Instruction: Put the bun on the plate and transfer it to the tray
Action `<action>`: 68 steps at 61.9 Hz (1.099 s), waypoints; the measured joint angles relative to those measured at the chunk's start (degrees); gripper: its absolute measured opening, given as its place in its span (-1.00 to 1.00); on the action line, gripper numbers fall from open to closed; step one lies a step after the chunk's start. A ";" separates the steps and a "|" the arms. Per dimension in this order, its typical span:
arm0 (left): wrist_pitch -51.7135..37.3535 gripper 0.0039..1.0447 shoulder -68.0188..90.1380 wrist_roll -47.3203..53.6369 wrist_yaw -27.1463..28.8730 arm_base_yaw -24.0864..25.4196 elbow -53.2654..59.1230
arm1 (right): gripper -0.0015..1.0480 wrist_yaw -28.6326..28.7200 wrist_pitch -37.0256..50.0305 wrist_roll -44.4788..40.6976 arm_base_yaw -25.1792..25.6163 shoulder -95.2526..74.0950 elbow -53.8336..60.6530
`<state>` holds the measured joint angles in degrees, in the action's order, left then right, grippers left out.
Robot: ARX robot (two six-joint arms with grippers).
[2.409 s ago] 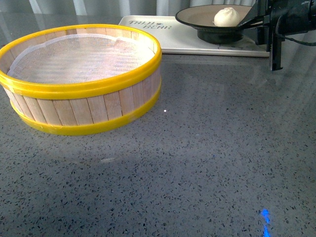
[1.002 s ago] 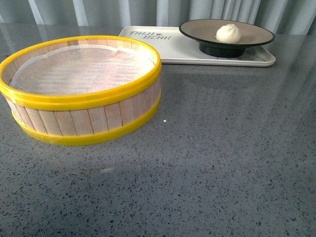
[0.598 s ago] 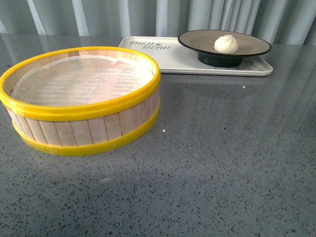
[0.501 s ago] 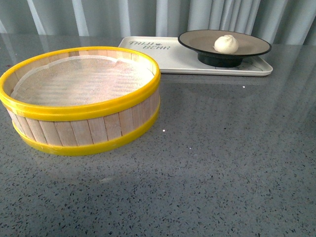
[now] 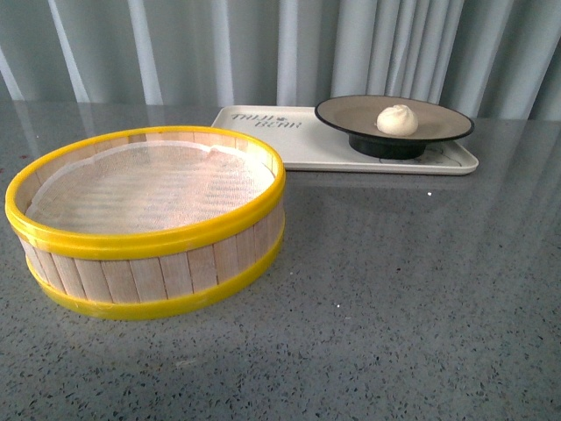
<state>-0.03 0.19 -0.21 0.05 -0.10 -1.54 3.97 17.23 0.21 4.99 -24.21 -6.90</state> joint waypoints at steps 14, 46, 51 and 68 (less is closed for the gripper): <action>0.00 0.88 0.00 0.00 0.00 0.00 0.00 | -0.97 -3.82 -1.97 -0.02 -4.79 4.52 2.58; 0.00 0.88 0.00 0.00 -0.02 0.00 0.00 | -0.97 -3.91 -6.32 -0.02 -4.79 13.35 6.62; 0.00 0.88 0.00 0.00 0.00 0.00 0.00 | -0.97 -3.91 -9.03 -0.02 -4.79 15.98 6.58; 0.00 0.88 0.00 0.00 0.00 0.00 0.00 | -0.97 -3.91 -17.16 -0.07 -4.83 23.93 6.58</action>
<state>-0.03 0.19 -0.21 0.05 -0.10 -1.54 0.05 0.08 0.14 0.16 -0.27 -0.32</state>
